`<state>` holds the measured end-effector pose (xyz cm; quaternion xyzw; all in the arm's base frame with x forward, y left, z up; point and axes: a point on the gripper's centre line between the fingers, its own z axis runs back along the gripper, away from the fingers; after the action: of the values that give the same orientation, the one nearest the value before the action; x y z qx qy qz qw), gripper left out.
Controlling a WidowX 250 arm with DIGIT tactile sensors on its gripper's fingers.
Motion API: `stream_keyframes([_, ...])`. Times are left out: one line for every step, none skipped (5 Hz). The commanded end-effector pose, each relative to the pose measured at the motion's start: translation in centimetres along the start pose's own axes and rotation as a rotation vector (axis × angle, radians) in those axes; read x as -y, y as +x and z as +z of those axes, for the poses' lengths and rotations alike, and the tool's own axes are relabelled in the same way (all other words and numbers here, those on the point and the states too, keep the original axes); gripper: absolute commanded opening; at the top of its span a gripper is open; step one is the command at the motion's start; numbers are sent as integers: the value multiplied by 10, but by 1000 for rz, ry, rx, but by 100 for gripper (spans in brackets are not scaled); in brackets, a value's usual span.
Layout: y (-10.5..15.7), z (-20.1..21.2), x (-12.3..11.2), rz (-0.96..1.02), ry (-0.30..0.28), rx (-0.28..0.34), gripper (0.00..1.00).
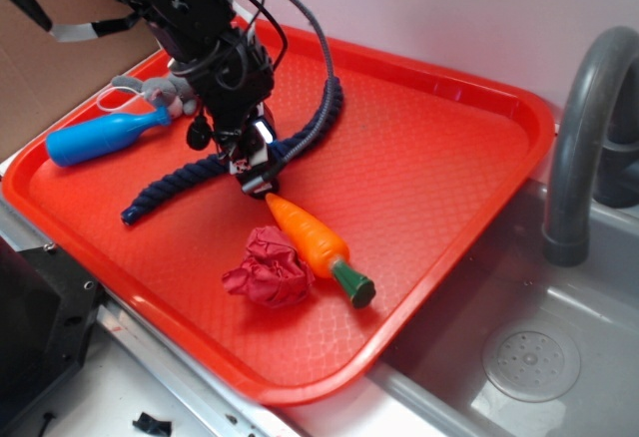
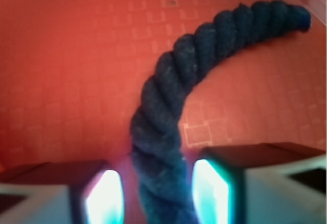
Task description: Grab the blue rope.
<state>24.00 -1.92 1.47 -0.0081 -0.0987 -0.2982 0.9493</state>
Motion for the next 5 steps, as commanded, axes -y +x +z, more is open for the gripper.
stream_keyframes([1, 9, -8, 16, 28, -110, 0])
stream_keyframes([9, 47, -9, 114, 77, -201, 0])
stream_keyframes([15, 92, 0, 326, 90, -233, 0])
stream_keyframes([21, 143, 17, 455, 99, -177, 0])
stream_keyframes([18, 192, 27, 567, 81, -140, 0])
